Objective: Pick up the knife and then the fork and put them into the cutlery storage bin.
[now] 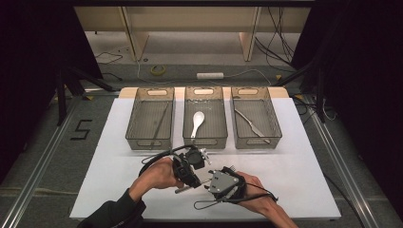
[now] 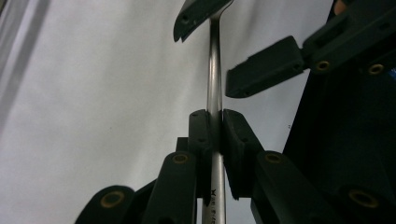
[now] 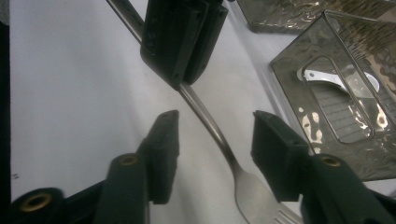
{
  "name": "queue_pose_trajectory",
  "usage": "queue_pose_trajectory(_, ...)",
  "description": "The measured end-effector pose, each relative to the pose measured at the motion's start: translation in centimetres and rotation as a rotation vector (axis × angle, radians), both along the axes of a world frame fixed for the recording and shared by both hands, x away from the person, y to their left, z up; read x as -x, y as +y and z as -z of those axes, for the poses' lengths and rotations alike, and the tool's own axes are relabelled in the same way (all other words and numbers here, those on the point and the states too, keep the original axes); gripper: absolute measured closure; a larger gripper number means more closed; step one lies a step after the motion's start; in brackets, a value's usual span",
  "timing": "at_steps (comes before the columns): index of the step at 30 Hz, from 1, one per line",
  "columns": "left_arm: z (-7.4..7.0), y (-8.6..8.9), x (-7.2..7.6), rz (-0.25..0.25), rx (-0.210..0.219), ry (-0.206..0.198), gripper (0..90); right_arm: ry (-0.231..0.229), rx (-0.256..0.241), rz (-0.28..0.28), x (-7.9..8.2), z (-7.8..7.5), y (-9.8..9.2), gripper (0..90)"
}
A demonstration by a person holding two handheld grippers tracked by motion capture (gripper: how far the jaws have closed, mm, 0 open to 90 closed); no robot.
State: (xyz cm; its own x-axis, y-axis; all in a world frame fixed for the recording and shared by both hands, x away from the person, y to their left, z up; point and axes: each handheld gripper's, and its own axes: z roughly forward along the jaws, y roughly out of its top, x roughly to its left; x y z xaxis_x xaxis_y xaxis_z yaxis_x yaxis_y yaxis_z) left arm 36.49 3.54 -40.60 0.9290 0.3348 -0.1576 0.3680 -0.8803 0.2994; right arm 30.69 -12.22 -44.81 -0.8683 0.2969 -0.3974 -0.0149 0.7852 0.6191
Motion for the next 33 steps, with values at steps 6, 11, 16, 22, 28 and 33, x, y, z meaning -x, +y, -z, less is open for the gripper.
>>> queue_pose_trajectory(6, -0.1, -0.4, 0.1, 0.018, 0.004, 0.011, 81.9, -0.029, 0.042, -0.024, 0.2, 0.3, 0.3, 68.2)
queue_pose_trajectory(11, -0.2, -0.4, 0.1, 0.022, 0.011, 0.021, 81.9, -0.059, 0.081, -0.042, 0.3, 0.4, 0.4, 76.4)
queue_pose_trajectory(16, -0.7, -0.1, 0.0, 0.014, 0.048, 0.012, 83.5, -0.104, 0.147, -0.098, 0.6, 0.7, 0.5, 87.1)
queue_pose_trajectory(22, -1.0, 0.2, -0.3, 0.001, 0.094, 0.012, 79.6, -0.112, 0.161, -0.115, 0.5, 0.3, 0.2, 88.2)
queue_pose_trajectory(28, -1.7, 1.7, -0.7, -0.086, 0.148, -0.08, 46.6, -0.106, 0.188, -0.048, -0.4, 0.3, -1.2, 88.3)
queue_pose_trajectory(33, -1.7, 3.6, -0.9, -0.184, 0.26, -0.158, 30.7, -0.09, 0.174, 0.047, -1.8, -0.2, -3.3, 88.3)
